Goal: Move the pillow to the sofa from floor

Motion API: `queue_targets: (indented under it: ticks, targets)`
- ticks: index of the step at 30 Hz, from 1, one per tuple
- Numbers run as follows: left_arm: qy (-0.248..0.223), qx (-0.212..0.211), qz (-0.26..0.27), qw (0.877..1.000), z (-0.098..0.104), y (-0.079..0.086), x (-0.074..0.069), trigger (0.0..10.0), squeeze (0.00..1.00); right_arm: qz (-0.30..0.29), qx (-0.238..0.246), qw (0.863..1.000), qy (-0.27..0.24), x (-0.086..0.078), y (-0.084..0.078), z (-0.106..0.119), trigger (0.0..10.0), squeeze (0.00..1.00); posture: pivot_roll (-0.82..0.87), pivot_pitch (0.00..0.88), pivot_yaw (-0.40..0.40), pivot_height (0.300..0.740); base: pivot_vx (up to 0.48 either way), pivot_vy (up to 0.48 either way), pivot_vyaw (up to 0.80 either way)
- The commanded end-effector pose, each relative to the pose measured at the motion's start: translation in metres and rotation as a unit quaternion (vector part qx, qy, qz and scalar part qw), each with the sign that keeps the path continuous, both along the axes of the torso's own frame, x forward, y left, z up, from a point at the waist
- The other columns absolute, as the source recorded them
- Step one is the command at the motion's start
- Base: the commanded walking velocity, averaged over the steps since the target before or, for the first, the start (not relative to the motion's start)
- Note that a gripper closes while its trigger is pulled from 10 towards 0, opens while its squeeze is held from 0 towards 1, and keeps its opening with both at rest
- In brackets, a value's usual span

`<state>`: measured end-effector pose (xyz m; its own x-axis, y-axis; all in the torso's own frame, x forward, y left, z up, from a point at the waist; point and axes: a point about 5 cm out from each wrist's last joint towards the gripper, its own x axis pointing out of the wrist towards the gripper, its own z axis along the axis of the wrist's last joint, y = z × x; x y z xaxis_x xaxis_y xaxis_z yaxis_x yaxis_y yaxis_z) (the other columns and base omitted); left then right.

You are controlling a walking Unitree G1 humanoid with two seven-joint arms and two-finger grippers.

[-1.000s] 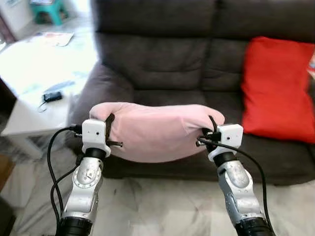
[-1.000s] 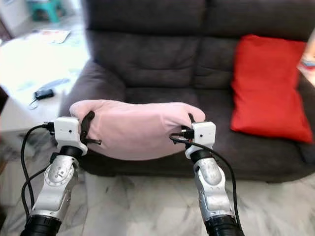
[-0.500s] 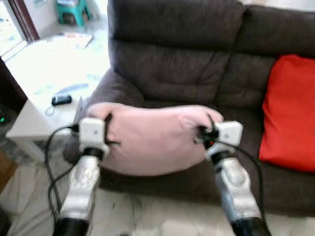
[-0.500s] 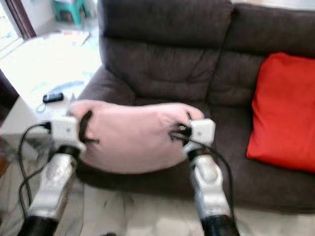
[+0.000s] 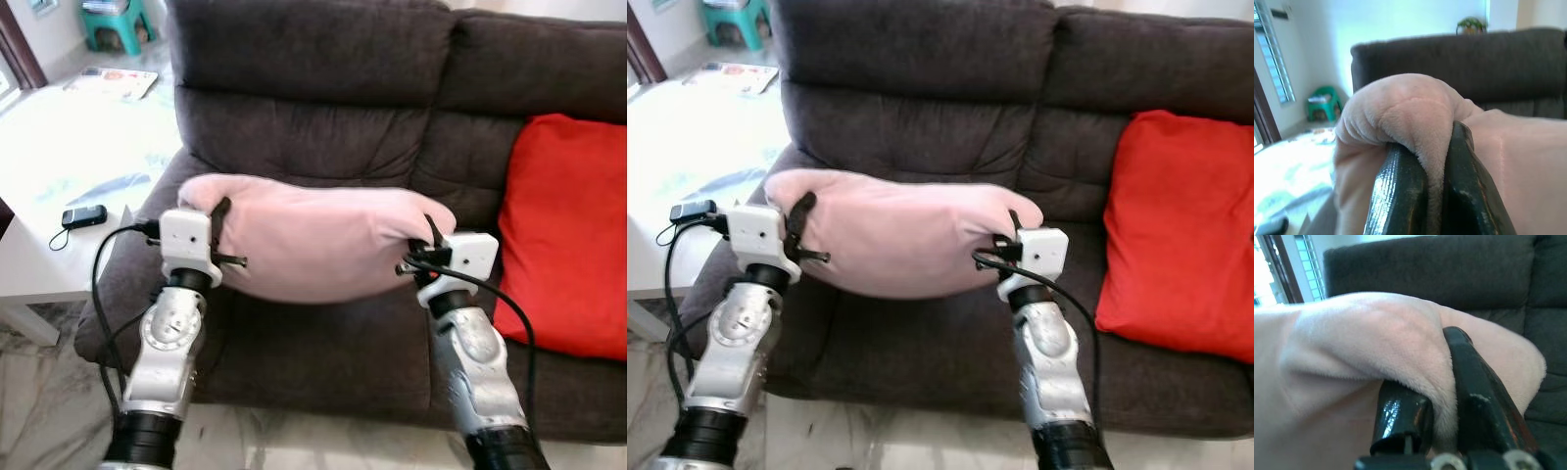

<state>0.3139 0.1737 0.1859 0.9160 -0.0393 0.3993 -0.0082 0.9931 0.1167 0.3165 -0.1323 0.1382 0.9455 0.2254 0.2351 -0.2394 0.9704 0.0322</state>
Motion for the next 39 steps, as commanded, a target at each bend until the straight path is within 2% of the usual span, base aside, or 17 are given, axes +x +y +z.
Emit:
queue_targets:
  ticks: [1, 6, 11, 16, 18, 22, 24, 26, 31, 34, 35, 37, 38, 39]
  targets:
    - [-0.027, -0.003, -0.009, 1.0, 0.012, -0.006, -0.002, 10.0, 0.0, -0.013, 0.006, 0.999, -0.034, 0.0, -0.009, 0.016, 10.0, 0.0, 0.05, 0.09, -0.023, 0.74, 0.382, 0.0, 0.0]
    - [-0.024, -0.004, -0.007, 1.0, 0.012, -0.006, -0.002, 10.0, 0.0, -0.002, -0.017, 0.999, -0.04, -0.003, -0.006, 0.015, 10.0, 0.0, 0.05, 0.091, -0.025, 0.74, 0.385, 0.0, 0.48]
    - [-0.016, -0.009, -0.008, 1.0, 0.009, -0.005, -0.002, 10.0, 0.0, -0.001, -0.003, 1.0, -0.028, -0.003, -0.006, 0.012, 10.0, 0.0, 0.05, 0.091, -0.025, 0.74, 0.367, 0.0, 0.32]
    - [0.001, -0.015, -0.016, 1.0, 0.003, -0.006, -0.001, 10.0, 0.0, 0.004, -0.002, 1.0, -0.022, -0.002, -0.006, 0.011, 10.0, 0.0, 0.05, 0.091, -0.027, 0.74, 0.0, 0.0, 0.0]
    - [0.02, -0.019, -0.024, 0.999, -0.002, -0.008, -0.001, 10.0, 0.0, 0.005, -0.005, 1.0, -0.017, -0.001, -0.005, 0.01, 10.0, 0.0, 0.05, 0.092, -0.028, 0.74, 0.0, 0.0, 0.0]
    - [0.086, -0.031, -0.073, 0.993, -0.02, -0.014, -0.002, 10.0, 0.0, 0.006, -0.015, 1.0, -0.005, 0.001, -0.005, 0.008, 10.0, 0.0, 0.05, 0.092, -0.034, 0.74, 0.0, 0.0, 0.0]
    - [0.124, -0.037, -0.084, 0.988, -0.027, -0.007, 0.001, 10.0, 0.0, 0.006, -0.02, 1.0, -0.002, 0.003, -0.006, 0.008, 10.0, 0.0, 0.05, 0.094, -0.035, 0.74, 0.0, 0.0, 0.0]
    - [0.141, -0.034, -0.087, 0.986, -0.027, 0.002, 0.004, 10.0, 0.0, 0.005, -0.025, 1.0, 0.002, 0.005, -0.007, 0.008, 10.0, 0.0, 0.05, 0.092, -0.036, 0.74, 0.0, 0.0, 0.0]
    - [0.161, -0.019, -0.091, 0.983, -0.024, 0.013, 0.006, 10.0, 0.0, 0.001, -0.037, 0.999, 0.007, 0.011, -0.007, 0.009, 10.0, 0.0, 0.05, 0.094, -0.037, 0.74, 0.0, 0.0, 0.0]
    - [0.166, -0.01, -0.117, 0.979, -0.021, 0.011, 0.005, 10.0, 0.0, 0.001, -0.043, 0.999, 0.009, 0.015, -0.007, 0.01, 10.0, 0.0, 0.05, 0.096, -0.039, 0.74, 0.0, 0.0, 0.0]
    - [0.172, -0.009, -0.17, 0.97, -0.018, 0.005, 0.0, 10.0, 0.0, -0.001, -0.045, 0.999, 0.009, 0.019, -0.009, 0.013, 10.0, 0.0, 0.05, 0.094, -0.04, 0.74, 0.0, 0.0, 0.0]
    - [0.181, 0.002, -0.22, 0.959, -0.015, -0.002, -0.005, 10.0, 0.0, -0.006, -0.053, 0.999, 0.01, 0.025, -0.01, 0.016, 10.0, 0.0, 0.05, 0.096, -0.042, 0.74, 0.0, 0.0, 0.0]
    - [0.187, 0.021, -0.253, 0.949, -0.013, -0.007, -0.01, 10.0, 0.0, -0.01, -0.06, 0.998, 0.017, 0.031, -0.011, 0.017, 10.0, 0.0, 0.06, 0.094, -0.045, 0.74, 0.0, 0.0, 0.0]
    - [0.19, 0.031, -0.267, 0.944, -0.013, -0.009, -0.012, 10.0, 0.0, -0.011, -0.063, 0.998, 0.02, 0.033, -0.012, 0.018, 10.0, 0.0, 0.06, 0.094, -0.045, 0.74, 0.0, 0.0, 0.0]
